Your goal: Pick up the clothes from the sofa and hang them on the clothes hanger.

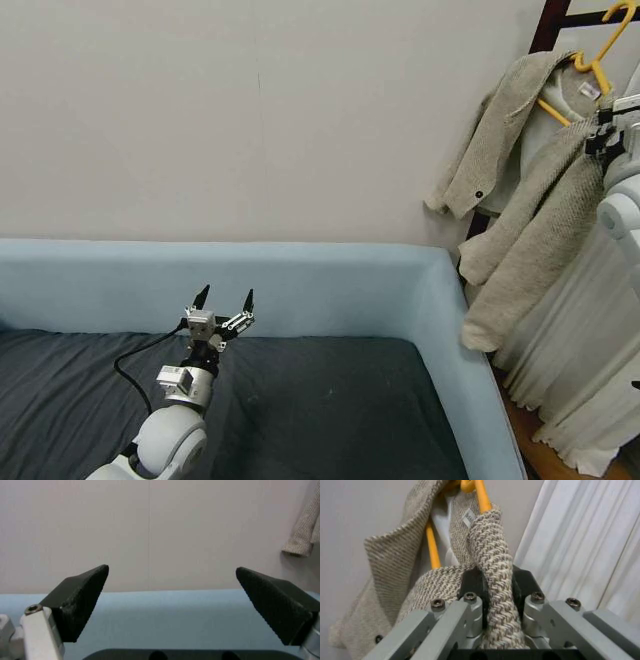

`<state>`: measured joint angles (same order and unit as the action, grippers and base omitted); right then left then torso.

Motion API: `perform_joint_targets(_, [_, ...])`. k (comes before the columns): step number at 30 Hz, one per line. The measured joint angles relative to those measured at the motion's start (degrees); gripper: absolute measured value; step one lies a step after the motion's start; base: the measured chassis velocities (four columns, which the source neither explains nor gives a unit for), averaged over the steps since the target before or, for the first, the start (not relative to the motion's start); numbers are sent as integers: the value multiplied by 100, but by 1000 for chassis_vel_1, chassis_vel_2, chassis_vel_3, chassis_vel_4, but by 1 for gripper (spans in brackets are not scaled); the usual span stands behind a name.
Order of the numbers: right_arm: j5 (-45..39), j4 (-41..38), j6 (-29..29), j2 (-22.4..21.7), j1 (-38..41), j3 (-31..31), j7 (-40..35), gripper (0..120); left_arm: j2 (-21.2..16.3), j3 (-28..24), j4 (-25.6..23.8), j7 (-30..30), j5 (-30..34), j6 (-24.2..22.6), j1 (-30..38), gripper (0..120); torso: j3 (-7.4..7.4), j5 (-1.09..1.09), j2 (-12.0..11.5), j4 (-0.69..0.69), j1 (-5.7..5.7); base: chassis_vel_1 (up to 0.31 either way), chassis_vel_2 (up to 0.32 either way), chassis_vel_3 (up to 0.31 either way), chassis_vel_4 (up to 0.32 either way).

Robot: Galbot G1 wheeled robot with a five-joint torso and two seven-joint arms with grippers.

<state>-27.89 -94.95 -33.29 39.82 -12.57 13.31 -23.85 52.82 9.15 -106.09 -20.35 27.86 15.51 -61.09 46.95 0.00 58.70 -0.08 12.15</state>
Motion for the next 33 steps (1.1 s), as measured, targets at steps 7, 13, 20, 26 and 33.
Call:
perform_joint_targets(7, [-914, -1198, -71, -413, -745, 516, -328, 9, 74, -22, 36, 1, -47, 9, -5, 100, -1, -2, 0, -1, 0, 0, 0, 0, 0])
perform_joint_targets(13, [-1393, -1894, -420, -675, -1524, 1216, -671, 9, 96, -47, 42, 2, -63, 9, 5, 100, -2, -1, 0, -2, 0, 0, 0, 0, 0])
perform_joint_targets(20, [-1491, -2211, -658, -846, -2331, 1961, -857, 9, 95, -47, 40, 2, -66, 10, 22, 100, -2, 0, 0, -1, 0, 0, 0, 0, 0])
perform_joint_targets(26, [-1212, -1968, -652, -879, -2281, 1839, -829, 9, 119, -57, 9, 5, -86, 10, 22, 100, -2, 0, 1, -1, -1, 0, 0, 0, 0])
perform_joint_targets(33, [17, -1499, -574, -754, -1958, 1372, -518, 9, 112, -45, -11, 7, -91, 12, -3, 100, 0, -1, 0, 2, -1, 0, 0, 0, 0])
